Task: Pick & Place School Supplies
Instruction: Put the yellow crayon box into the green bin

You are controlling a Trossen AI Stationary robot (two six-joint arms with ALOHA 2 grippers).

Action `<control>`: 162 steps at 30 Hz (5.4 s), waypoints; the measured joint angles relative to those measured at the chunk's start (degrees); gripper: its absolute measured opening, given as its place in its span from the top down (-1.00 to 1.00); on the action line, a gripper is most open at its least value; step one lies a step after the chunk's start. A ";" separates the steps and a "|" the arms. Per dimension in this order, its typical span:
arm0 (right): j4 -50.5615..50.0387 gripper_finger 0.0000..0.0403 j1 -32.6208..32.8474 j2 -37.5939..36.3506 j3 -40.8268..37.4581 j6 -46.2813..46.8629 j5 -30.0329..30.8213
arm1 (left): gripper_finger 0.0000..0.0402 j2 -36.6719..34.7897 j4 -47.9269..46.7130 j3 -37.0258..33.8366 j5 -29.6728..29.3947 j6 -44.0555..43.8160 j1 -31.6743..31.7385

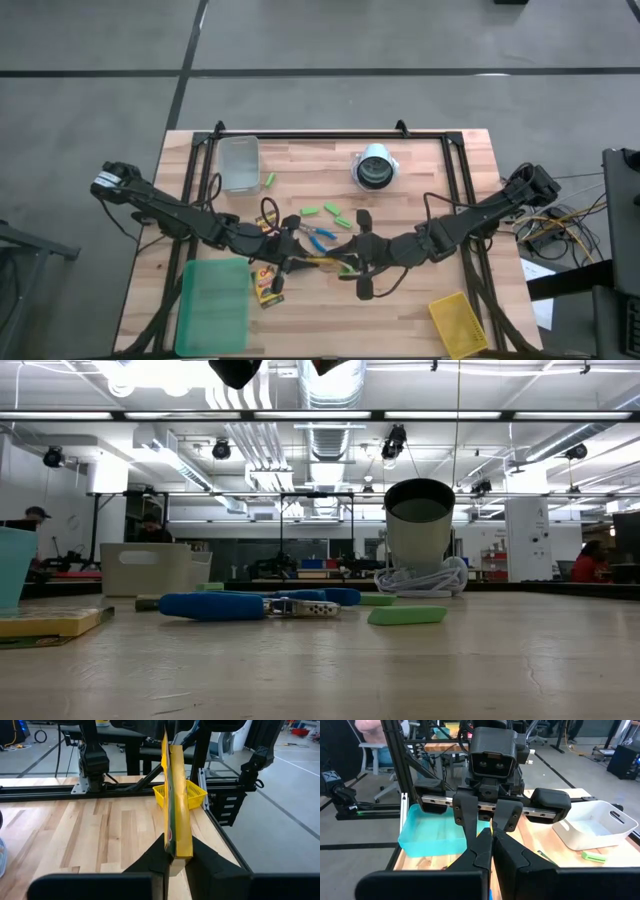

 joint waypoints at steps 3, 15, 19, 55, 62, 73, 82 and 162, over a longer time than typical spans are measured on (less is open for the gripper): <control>-0.02 0.96 0.00 0.00 0.00 0.00 -0.01 | 0.79 0.00 0.00 0.00 0.00 0.00 0.00; -0.04 0.96 -0.15 0.00 0.00 1.87 -0.04 | 0.79 -0.02 -0.02 0.00 0.00 -0.02 0.00; -0.04 0.95 -0.15 0.00 0.00 1.99 0.08 | 0.78 -0.02 -0.02 0.00 0.00 -0.02 0.00; 0.02 -0.55 -0.15 0.00 0.00 5.95 7.52 | 0.78 -0.04 -0.39 -0.02 -0.32 0.75 0.00; -0.02 -0.56 -0.13 -0.16 0.00 2.99 7.50 | 0.78 -0.20 -1.36 -0.02 -0.68 1.55 0.00; -5.70 -0.50 1.39 -6.67 0.02 2.83 7.36 | 0.78 -0.60 -1.33 -0.02 -0.70 1.52 0.00; -14.31 -0.54 5.78 -13.89 0.02 2.51 7.34 | 0.78 -2.18 -1.14 -0.02 -1.12 1.51 0.07; -6.64 -0.53 12.13 -28.06 -16.26 0.42 7.37 | 0.75 -13.29 -58.82 -6.03 37.53 -64.31 -11.58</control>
